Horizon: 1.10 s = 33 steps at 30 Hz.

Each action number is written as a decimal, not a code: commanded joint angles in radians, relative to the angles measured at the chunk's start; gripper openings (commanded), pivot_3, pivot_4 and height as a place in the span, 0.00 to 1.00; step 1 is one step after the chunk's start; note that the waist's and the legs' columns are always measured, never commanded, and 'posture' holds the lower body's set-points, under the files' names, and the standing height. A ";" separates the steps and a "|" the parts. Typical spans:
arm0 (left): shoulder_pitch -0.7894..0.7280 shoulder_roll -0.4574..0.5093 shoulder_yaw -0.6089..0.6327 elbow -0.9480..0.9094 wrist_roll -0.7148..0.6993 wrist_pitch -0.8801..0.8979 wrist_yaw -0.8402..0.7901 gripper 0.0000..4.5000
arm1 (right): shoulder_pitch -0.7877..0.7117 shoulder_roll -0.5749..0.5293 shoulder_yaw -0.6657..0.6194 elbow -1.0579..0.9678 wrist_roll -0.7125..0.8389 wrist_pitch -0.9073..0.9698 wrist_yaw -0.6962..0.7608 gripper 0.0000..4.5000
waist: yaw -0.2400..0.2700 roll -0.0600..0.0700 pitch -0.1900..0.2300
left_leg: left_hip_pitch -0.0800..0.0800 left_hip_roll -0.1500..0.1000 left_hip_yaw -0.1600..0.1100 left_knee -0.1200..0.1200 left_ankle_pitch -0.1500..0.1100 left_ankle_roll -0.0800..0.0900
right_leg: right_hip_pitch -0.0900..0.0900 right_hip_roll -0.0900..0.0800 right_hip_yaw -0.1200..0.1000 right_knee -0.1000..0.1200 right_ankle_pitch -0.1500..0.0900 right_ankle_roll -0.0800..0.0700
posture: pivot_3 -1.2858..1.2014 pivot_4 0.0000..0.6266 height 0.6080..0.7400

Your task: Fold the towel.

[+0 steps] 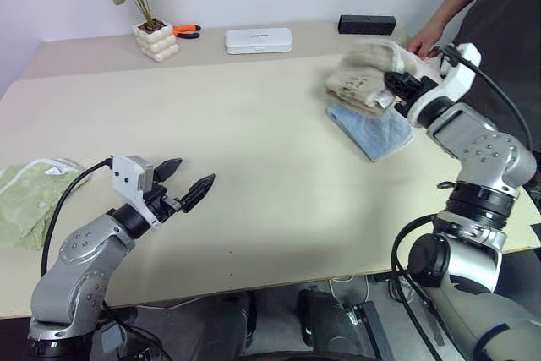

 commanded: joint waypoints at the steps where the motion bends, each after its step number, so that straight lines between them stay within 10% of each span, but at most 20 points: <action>1: -0.011 -0.005 -0.005 -0.007 0.010 -0.022 -0.007 1.00 | 0.033 -0.015 -0.050 -0.006 0.036 0.039 -0.052 0.01 | 0.001 0.001 0.000 | 0.000 0.000 0.000 0.000 0.000 0.000 | 0.000 0.000 0.000 0.000 0.000 0.000 | 0.52 0.24 1.00; 7: -0.012 -0.006 -0.007 0.000 0.014 -0.026 -0.014 1.00 | 0.068 -0.017 -0.053 -0.021 0.054 0.062 -0.085 0.01 | 0.000 0.005 0.002 | 0.000 0.000 0.002 0.001 0.000 0.000 | 0.000 0.000 0.001 0.000 0.000 0.000 | 0.52 0.24 1.00; 13: -0.055 -0.026 -0.048 0.054 0.045 -0.044 -0.032 1.00 | 0.174 -0.129 0.035 -0.114 -0.067 -0.112 -0.060 0.56 | 0.009 0.005 0.003 | -0.001 -0.001 0.001 0.002 0.000 0.001 | 0.001 -0.001 0.000 -0.001 0.000 0.000 | 0.52 0.24 1.00; 24: -0.084 -0.005 -0.013 0.155 0.107 -0.131 -0.049 1.00 | 0.253 -0.349 0.319 -0.262 -0.218 -0.389 0.229 0.56 | 0.002 0.006 0.003 | -0.001 0.000 0.002 0.004 0.000 0.001 | 0.001 0.001 0.000 0.000 0.000 0.000 | 0.52 0.24 1.00; 29: -0.067 0.025 0.016 0.206 0.169 -0.200 -0.053 1.00 | 0.314 -0.359 0.464 -0.342 -0.212 -0.464 0.414 0.96 | 0.004 0.005 0.003 | -0.001 0.001 0.002 0.005 0.000 0.001 | 0.002 0.001 0.000 0.000 0.000 0.001 | 0.52 0.24 1.00; 33: -0.018 0.041 0.046 0.190 0.190 -0.231 -0.050 1.00 | 0.328 -0.353 0.545 -0.351 -0.224 -0.496 0.499 0.98 | 0.007 0.005 0.003 | -0.001 0.000 0.001 0.005 0.000 0.001 | 0.002 0.000 0.000 -0.001 0.000 0.000 | 0.52 0.24 1.00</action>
